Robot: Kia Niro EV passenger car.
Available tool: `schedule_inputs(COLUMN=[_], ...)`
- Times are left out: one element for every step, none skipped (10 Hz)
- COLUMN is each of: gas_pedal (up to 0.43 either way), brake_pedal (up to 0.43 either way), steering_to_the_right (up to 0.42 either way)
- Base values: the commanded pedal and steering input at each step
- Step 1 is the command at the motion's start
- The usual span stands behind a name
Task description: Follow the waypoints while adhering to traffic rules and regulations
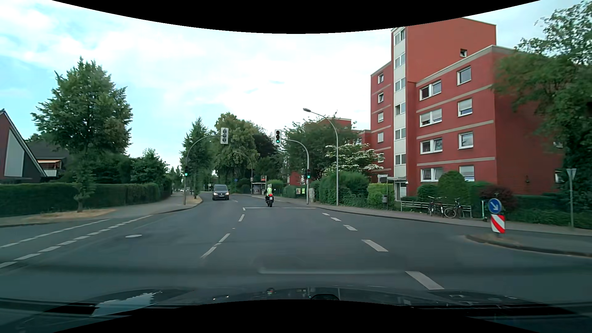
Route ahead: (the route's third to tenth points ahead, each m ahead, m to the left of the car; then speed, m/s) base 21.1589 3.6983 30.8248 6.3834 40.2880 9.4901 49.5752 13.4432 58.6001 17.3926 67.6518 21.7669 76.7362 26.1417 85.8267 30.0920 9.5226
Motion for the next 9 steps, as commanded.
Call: schedule_inputs(gas_pedal=[0.22,0.22,0.209,0.209,0.197,0.197,0.197,0.189,0.189], brake_pedal=[0.0,0.0,0.0,0.0,0.0,0.0,0.0,0.0,0.0], steering_to_the_right=[-0.042,-0.042,-0.042,-0.042,-0.042,-0.043,-0.044,-0.047,-0.049])
